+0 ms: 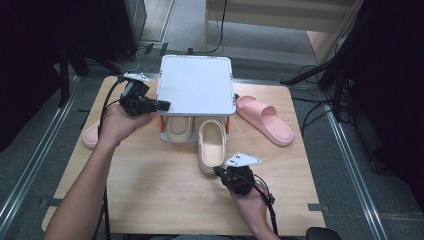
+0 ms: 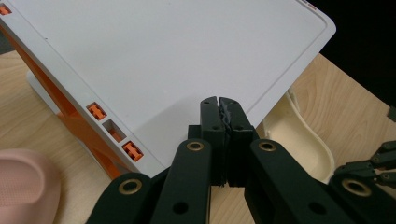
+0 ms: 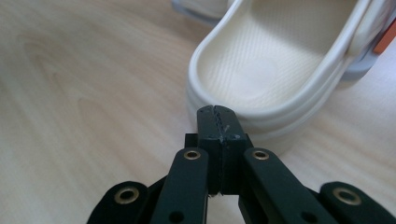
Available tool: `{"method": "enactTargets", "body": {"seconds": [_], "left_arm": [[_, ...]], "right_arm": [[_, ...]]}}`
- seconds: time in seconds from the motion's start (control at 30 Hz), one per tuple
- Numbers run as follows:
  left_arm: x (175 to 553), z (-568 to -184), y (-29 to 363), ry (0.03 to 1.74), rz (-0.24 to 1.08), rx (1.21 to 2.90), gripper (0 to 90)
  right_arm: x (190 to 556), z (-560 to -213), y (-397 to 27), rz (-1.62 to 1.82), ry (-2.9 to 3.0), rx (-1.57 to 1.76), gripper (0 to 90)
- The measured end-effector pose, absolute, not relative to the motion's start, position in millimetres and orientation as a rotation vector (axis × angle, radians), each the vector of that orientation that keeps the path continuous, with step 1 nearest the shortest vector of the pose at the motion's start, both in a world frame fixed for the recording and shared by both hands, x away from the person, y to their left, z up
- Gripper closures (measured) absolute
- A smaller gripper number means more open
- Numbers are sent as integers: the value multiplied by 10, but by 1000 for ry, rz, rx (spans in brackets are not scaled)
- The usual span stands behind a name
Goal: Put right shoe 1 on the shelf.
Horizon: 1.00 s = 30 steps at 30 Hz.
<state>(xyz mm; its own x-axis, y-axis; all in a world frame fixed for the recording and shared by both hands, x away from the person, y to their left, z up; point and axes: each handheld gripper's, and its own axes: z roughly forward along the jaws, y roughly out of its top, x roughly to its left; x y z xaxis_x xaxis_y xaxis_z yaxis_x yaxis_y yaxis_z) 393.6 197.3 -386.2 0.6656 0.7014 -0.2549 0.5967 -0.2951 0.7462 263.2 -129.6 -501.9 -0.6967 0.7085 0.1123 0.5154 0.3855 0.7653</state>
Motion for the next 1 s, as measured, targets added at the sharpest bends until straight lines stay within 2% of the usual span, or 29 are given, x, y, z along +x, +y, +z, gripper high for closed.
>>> {"method": "enactTargets", "body": {"seconds": [0.7, 1.0], "left_arm": [[3936, -3866, 1957, 1012, 152, 1990, 894], [3935, -3870, 1943, 1003, 161, 1990, 893]], "right_arm": [[3478, -4965, -1041, 1208, 2393, 1089, 900], [3654, -5013, -940, 1233, 2357, 1115, 900]]}}
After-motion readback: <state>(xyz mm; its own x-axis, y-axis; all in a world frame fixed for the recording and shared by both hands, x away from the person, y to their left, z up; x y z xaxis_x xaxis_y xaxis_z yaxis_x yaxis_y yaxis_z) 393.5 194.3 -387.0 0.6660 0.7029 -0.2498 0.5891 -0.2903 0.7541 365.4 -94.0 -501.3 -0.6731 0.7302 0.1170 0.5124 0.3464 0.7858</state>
